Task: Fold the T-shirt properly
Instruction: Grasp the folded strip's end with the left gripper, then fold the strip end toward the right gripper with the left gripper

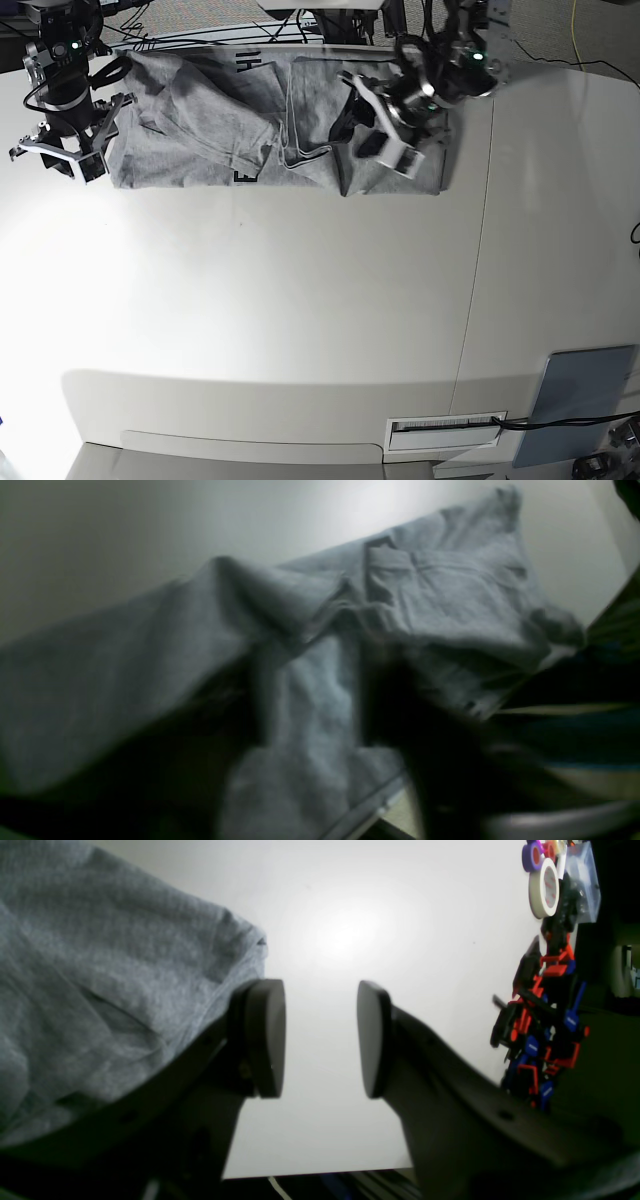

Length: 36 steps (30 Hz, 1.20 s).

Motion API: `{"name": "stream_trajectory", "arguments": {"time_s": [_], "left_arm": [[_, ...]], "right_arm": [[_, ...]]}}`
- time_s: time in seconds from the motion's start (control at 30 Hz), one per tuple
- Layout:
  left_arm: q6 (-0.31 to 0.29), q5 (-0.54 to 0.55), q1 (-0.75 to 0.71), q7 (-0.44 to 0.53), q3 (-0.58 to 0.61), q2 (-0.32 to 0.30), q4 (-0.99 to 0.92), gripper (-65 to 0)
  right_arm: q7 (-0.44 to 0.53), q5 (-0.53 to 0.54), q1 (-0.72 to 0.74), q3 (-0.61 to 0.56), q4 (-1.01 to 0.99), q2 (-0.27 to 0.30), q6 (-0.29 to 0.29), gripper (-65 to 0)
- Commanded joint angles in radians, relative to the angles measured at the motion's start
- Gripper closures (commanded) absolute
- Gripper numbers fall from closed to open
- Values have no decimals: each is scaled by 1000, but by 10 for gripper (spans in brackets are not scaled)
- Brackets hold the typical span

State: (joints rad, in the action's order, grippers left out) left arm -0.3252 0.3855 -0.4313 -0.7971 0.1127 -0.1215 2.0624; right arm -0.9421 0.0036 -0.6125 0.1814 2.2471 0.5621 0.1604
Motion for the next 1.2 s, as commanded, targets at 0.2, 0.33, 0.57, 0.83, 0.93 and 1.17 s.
{"name": "stream_trajectory", "arguments": {"time_s": [0.2,0.33,0.57,0.83,0.93,1.17], "left_arm": [[136,-80,114,39,134,3,-164,0],[158,-79,190,45,181,3,-270,0],[157,-80,292,177,277,11,-289,0],[63,-53,354,172,274,25,-265,0],[42,-53,345,106,206,18,-220,0],[-6,-91,255,3,47,18,-190,0]], "right_arm": [[-5,-13,0,10,16,14,-8,-236],[-4,-12,0,10,16,14,-8,-236],[-4,-12,0,10,16,14,-8,-236],[-34,-13,0,10,16,14,-7,-237],[-38,-31,0,10,16,14,-8,-237],[-26,-39,0,10,16,14,-8,-237]]}}
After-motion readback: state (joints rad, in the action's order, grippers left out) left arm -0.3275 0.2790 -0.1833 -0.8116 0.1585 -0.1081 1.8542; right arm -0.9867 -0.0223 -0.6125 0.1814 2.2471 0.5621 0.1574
